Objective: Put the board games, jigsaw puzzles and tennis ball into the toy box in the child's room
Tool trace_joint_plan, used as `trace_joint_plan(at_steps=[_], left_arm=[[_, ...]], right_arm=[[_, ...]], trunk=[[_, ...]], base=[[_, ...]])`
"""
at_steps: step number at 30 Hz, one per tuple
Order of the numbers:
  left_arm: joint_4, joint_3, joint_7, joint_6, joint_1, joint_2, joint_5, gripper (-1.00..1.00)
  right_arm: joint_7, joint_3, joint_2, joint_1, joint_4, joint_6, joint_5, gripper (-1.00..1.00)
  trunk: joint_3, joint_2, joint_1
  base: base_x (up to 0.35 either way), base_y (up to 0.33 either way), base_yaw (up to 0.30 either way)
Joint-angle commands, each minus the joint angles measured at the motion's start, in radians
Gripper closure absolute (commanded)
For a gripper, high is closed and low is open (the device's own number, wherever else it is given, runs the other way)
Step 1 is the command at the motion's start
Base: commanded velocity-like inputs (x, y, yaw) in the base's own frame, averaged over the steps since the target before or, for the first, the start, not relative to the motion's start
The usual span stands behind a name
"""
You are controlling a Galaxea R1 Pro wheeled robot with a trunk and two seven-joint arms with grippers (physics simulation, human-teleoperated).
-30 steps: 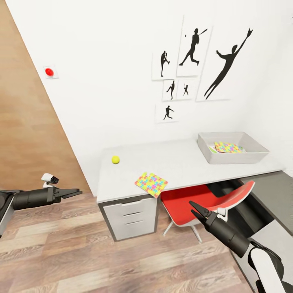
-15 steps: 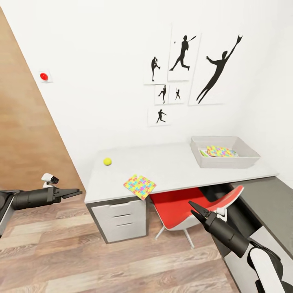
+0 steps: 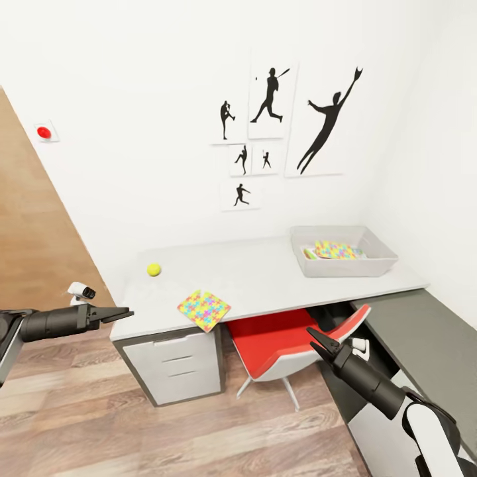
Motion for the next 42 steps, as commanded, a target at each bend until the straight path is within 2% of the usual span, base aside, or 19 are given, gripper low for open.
trace_joint_plan(at_steps=[1,24,28,30,33,36,38,42], left_arm=[[0.000,0.000,-0.004,0.011,0.000,0.000,0.000,-1.00],[0.000,-0.003,-0.004,0.011,0.000,-0.001,-0.002,-1.00],[0.001,-0.004,-0.004,0.014,0.000,-0.013,-0.005,-1.00],[0.002,-0.005,-0.004,0.015,-0.001,-0.030,-0.007,-1.00],[0.027,-0.005,0.048,0.016,-0.004,-0.058,-0.015,-1.00],[0.124,-0.005,0.186,0.020,-0.014,-0.111,-0.021,-1.00],[0.187,-0.004,0.243,0.021,-0.017,-0.141,-0.021,-1.00],[0.290,-0.003,0.307,0.021,-0.022,-0.182,-0.021,-1.00]], right_arm=[[0.003,-0.001,0.000,-0.001,0.000,0.006,0.000,-1.00],[0.002,-0.003,0.000,-0.003,0.000,0.006,0.000,-1.00],[0.001,-0.003,0.000,-0.003,0.000,0.006,0.000,-1.00],[0.001,-0.003,-0.001,-0.003,0.000,0.006,0.000,-1.00],[0.001,-0.003,-0.001,-0.003,0.000,0.006,0.000,-1.00],[0.002,-0.004,-0.001,-0.003,0.000,0.006,0.000,-1.00],[0.002,-0.004,-0.001,-0.003,0.000,0.006,0.000,-1.00],[0.001,-0.008,-0.001,-0.003,0.000,0.006,0.000,-1.00]], trunk=[[-0.001,-0.002,0.001],[0.002,-0.002,0.001],[0.002,-0.002,0.001],[0.002,-0.002,0.001],[0.002,-0.002,0.001],[0.002,-0.002,0.001],[0.002,-0.002,0.001],[0.002,-0.002,0.001]], base=[[0.010,-0.034,-0.143],[0.001,-0.004,-0.016],[0.000,0.000,0.000],[0.000,0.000,0.000],[0.000,0.000,0.000],[0.000,0.000,0.000],[0.000,0.000,0.000],[0.000,0.000,0.000]])
